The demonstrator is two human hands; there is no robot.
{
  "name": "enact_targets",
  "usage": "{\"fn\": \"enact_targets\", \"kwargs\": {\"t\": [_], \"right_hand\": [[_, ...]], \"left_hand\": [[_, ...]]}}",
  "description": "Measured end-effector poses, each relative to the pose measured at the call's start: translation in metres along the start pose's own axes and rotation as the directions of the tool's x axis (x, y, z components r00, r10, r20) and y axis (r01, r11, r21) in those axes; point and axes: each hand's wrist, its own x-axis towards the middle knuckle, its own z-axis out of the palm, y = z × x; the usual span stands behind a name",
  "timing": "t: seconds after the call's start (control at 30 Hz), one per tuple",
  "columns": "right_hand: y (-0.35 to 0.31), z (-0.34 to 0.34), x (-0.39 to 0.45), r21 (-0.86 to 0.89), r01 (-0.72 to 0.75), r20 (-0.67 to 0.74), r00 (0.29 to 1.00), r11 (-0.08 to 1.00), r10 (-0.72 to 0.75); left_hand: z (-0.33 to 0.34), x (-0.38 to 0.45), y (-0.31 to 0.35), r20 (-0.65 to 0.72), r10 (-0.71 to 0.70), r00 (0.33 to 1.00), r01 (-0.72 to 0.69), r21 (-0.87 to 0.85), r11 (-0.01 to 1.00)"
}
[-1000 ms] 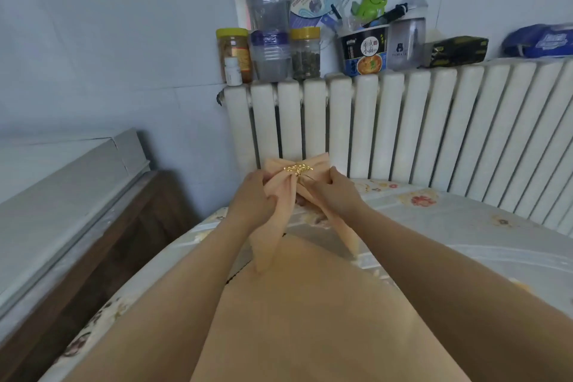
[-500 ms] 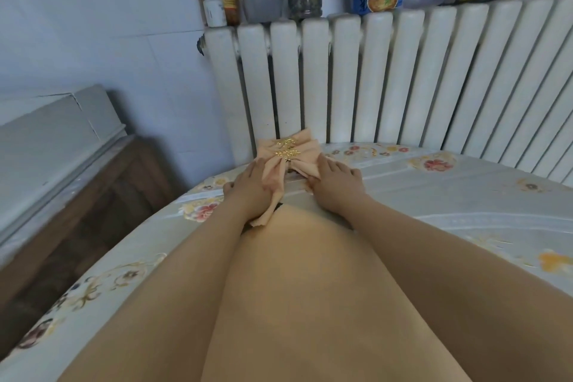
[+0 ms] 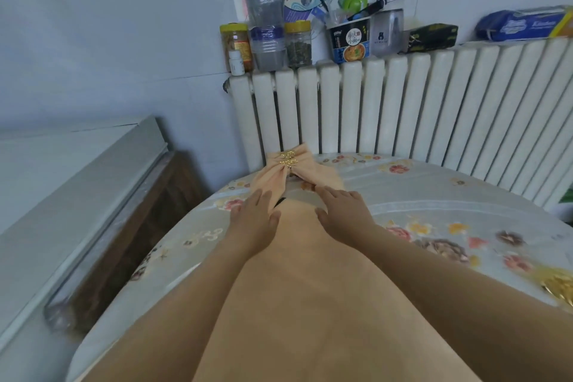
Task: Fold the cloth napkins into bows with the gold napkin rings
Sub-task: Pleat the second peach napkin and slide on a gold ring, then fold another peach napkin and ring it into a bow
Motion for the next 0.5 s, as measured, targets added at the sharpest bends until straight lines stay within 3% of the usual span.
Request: {"fn": "enact_targets", "kwargs": {"t": [0.5], "right_hand": [[-0.025, -0.037, -0.264, 0.135, 0.048, 0.146, 0.987, 0.990, -0.068]], "left_hand": [[-0.013, -0.277, 0.050, 0.312, 0.083, 0.947, -0.035, -0.155, 0.987]]}}
